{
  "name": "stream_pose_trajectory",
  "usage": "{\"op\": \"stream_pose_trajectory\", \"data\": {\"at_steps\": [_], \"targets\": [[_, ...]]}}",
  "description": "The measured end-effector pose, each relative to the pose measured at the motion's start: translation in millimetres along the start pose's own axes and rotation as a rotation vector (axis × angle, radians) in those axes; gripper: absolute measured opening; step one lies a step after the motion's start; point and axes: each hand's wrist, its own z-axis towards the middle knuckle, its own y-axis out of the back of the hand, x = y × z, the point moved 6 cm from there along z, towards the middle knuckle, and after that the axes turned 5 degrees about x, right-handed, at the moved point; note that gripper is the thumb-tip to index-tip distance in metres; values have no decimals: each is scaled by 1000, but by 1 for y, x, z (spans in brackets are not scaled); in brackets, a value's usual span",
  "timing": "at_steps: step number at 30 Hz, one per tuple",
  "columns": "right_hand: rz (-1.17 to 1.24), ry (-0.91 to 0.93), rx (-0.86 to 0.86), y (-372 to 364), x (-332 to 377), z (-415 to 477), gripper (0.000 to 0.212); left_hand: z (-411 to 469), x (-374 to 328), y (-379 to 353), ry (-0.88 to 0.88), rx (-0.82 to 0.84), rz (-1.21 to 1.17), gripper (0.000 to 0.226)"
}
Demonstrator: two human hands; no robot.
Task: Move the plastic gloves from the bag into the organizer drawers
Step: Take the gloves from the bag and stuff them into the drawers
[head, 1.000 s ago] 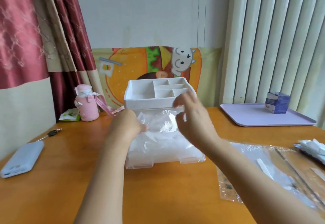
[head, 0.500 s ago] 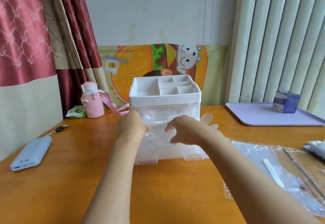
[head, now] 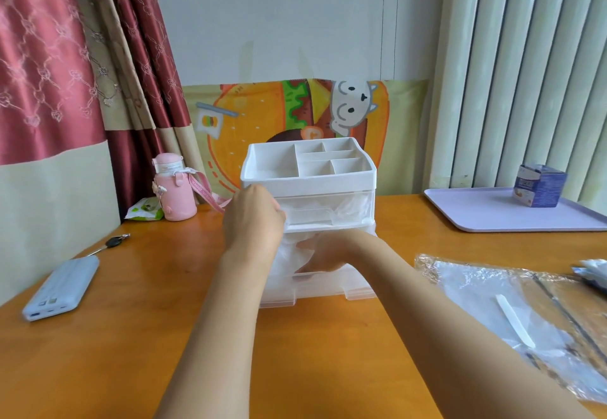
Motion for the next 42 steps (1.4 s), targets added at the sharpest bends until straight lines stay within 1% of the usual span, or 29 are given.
{"op": "stream_pose_trajectory", "data": {"at_steps": [2,3,5,8,10,13,16,19,22,25,28,29,33,36,39,42], "targets": [[-1,4,11,-2,4,3,63,-5,-14,-7,-86,63,-29,19],[1,4,16,-3,4,5,63,-5,-17,-16,-96,120,-29,19],[7,10,29,-5,5,7,61,-6,-14,-36,-64,247,2,14],[64,15,37,-8,-2,11,54,-10,-2,-61,-20,431,117,25],[141,-12,-4,-6,-10,8,60,-13,4,-70,-11,544,184,26],[225,-57,-68,-4,-23,2,69,-16,9,-77,8,635,202,29],[208,-130,-101,-3,-36,5,64,-14,11,-81,22,670,183,34],[202,-185,-104,-3,-44,9,62,-12,15,-84,47,684,172,30],[203,-165,-79,-4,-43,9,61,-12,18,-84,66,688,171,26],[218,-143,-57,-5,-41,10,65,-13,17,-82,54,706,168,17],[230,-135,-30,-6,-40,12,69,-14,16,-83,48,741,169,14],[232,-134,-21,-7,-40,12,69,-14,16,-84,46,751,166,16],[236,-130,-6,-6,-41,6,69,-14,18,-87,47,777,143,34],[165,-122,-5,-3,-39,-1,67,-13,18,-87,44,773,158,33],[67,-84,-33,7,-37,-12,57,-14,14,-85,39,769,162,40],[74,-10,-59,19,-39,-27,48,-15,12,-84,40,757,161,48]]}}
